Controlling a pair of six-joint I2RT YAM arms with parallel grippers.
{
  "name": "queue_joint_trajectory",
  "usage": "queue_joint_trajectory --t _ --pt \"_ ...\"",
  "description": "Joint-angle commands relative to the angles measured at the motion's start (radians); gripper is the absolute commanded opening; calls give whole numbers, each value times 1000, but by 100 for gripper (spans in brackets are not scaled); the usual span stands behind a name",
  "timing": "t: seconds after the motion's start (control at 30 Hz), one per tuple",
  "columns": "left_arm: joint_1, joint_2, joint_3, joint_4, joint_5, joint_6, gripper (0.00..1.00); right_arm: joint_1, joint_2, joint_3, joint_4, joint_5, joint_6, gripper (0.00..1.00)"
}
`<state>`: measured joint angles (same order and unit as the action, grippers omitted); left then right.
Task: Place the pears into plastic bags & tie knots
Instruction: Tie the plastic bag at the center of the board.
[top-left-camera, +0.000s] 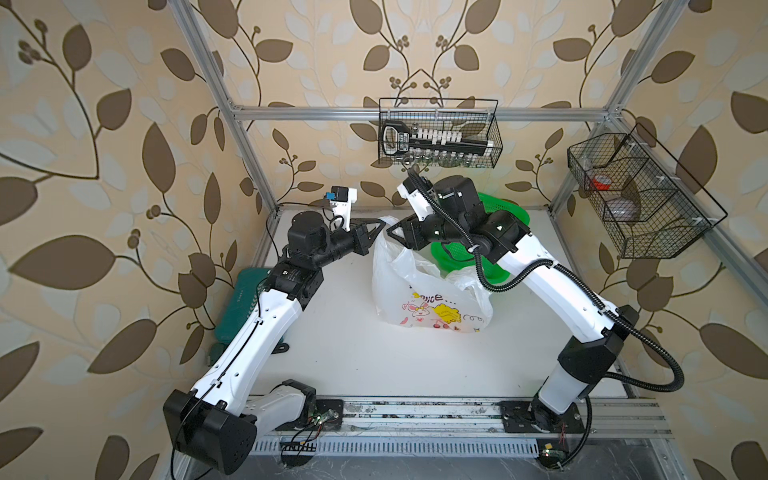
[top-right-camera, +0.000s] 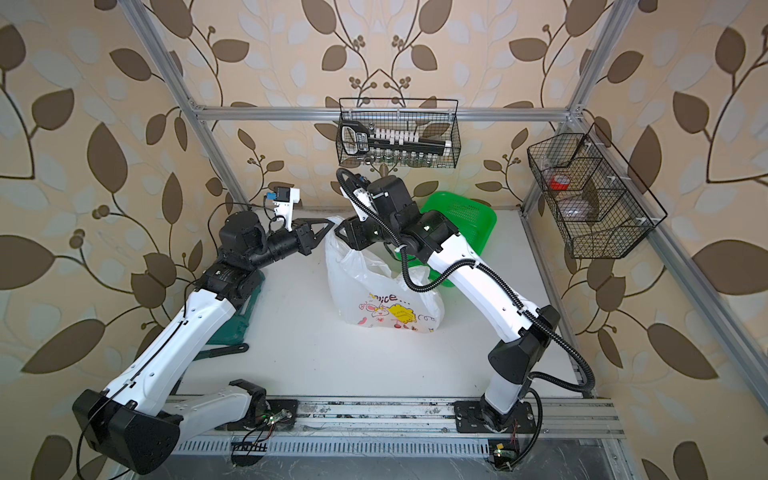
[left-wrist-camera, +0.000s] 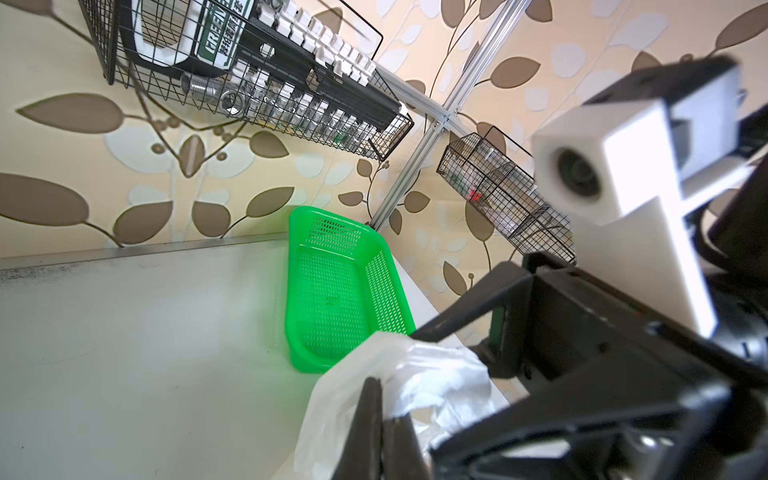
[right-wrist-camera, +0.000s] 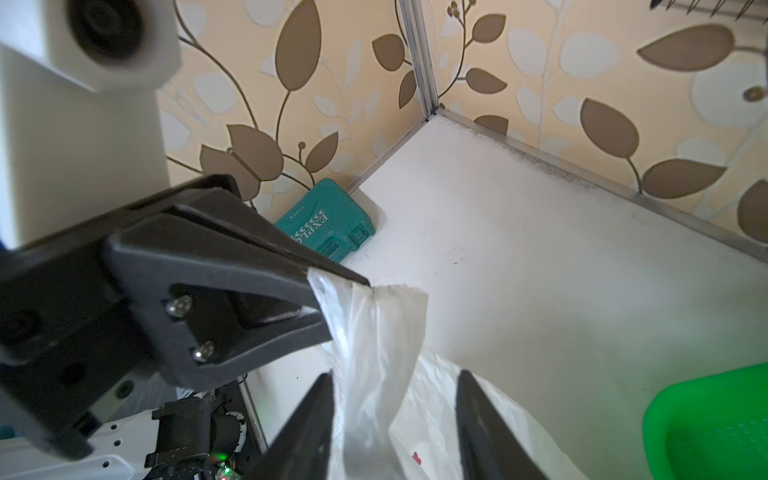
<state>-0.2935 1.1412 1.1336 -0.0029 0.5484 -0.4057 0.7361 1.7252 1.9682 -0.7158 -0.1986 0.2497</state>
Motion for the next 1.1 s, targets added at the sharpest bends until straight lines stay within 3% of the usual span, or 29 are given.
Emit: queue_joint_trajectory --t 0.0,0.07,0.1,0.13,0.17,0.23,0.3,0.37,0.53,0.73,0.87,1.07 --pt "0 -2 22 50 24 -9 0 2 -25 -10 9 -7 -9 23" --pt "0 0 25 45 28 -8 0 2 -27 -2 13 -6 -10 0" --pt "0 1 27 37 29 -5 0 1 -26 16 7 1 -14 0" --pt "1 -2 37 8 22 8 10 -1 -22 42 -9 10 -22 0" --pt "1 -16 48 -35 3 34 29 -5 -20 70 -24 17 -27 0" --pt "1 -62 36 -80 -41 82 54 -18 -16 122 -47 16 -34 0" --pt "1 -121 -5 -78 -63 110 70 -27 -3 175 -78 2 -51 0" --pt "1 -164 -47 -72 -60 121 78 -29 14 223 -105 -27 -70 0" --pt "1 -187 -119 -18 -21 142 87 -28 30 245 -123 -75 -90 0" --pt "-11 -117 -110 99 48 199 92 -28 33 232 -126 -97 -88 0" --pt "-75 -64 -74 106 58 294 94 -26 36 227 -131 -108 -89 0" --pt "-184 -62 -75 120 -36 453 97 -20 36 233 -146 -116 -99 0"
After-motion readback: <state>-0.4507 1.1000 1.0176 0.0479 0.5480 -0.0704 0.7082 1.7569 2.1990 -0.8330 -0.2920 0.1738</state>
